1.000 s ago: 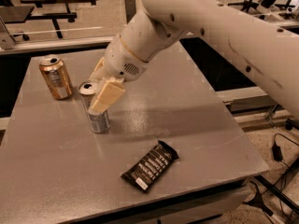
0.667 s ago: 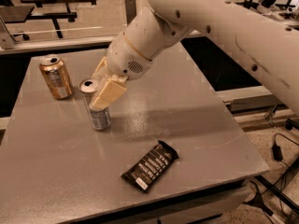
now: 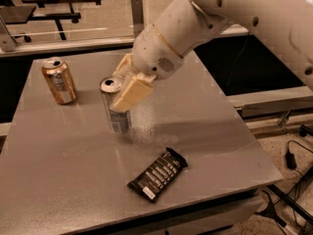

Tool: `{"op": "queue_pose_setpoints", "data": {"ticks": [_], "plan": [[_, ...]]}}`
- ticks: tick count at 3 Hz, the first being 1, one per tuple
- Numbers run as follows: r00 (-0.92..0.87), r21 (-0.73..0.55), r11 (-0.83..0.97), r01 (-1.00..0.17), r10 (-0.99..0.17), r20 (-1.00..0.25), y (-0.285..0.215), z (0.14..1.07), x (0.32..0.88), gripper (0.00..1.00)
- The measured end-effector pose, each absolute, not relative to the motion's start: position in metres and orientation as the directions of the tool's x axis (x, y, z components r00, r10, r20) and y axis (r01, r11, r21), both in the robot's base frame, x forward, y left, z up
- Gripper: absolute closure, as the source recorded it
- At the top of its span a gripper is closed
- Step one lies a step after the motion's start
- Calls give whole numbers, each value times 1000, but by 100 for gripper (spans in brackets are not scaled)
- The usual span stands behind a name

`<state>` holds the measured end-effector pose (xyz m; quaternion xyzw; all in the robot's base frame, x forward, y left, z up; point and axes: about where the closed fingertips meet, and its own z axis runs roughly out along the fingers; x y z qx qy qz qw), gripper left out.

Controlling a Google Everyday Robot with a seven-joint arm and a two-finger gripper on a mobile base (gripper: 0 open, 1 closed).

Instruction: Move redbull can near rxbar chocolate

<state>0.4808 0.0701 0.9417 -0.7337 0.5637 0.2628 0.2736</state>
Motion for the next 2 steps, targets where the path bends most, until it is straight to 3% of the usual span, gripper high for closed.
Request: {"op": "queue_pose_setpoints", "data": {"ticks": [2], "plan": [[193, -78, -193, -978, -700, -688, 32, 939, 451, 100]]}}
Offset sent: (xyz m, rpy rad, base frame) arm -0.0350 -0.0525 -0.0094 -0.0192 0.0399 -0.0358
